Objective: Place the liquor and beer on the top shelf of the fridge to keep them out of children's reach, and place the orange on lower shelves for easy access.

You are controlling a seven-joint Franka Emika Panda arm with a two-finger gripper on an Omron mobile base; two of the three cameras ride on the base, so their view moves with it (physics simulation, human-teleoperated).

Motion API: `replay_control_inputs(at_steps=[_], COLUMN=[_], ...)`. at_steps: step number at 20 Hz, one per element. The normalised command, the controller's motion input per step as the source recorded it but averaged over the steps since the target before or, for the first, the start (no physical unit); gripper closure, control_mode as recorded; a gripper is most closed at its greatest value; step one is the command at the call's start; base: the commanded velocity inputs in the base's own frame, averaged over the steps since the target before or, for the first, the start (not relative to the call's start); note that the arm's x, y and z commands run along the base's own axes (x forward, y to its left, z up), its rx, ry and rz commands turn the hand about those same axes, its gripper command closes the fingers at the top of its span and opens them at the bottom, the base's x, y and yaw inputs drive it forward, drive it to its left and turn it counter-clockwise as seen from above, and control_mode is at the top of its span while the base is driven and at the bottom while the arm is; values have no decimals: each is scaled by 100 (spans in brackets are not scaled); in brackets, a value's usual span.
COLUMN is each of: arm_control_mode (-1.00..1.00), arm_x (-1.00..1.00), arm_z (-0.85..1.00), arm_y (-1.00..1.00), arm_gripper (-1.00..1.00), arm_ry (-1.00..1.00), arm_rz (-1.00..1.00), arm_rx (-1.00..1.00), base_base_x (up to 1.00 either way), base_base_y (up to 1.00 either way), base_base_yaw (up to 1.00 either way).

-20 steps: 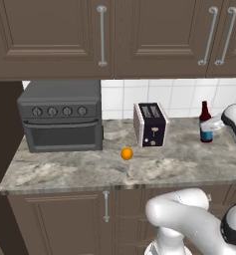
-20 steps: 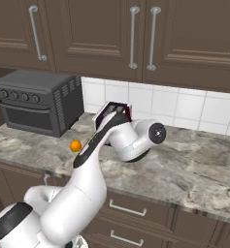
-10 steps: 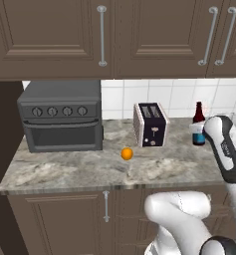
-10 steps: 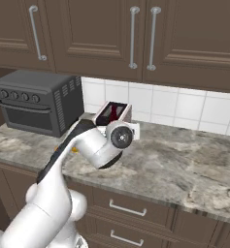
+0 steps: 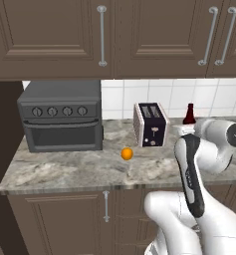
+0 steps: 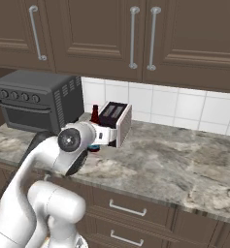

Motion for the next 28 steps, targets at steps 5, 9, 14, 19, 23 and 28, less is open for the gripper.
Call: replay_control_inputs(at_steps=[5, 9, 14, 19, 23, 28], arm_control_mode=[-100, -100, -100, -100, -100, -100], arm_x=[-13, -1, 0, -9, -12, -12], arm_z=[43, 47, 43, 17, 0, 0], arm_y=[35, 13, 0, 0, 2, 22], arm_gripper=[100, 100, 100, 100, 100, 100], arm_ry=[2, 6, 11, 10, 2, 1], arm_rz=[-18, -9, 0, 0, 4, 7], arm_rx=[0, 1, 4, 7, 12, 3], base_base_x=[0, 0, 0, 0, 0, 0], base_base_y=[0, 0, 0, 0, 0, 0], base_base_yaw=[0, 0, 0, 0, 0, 0])
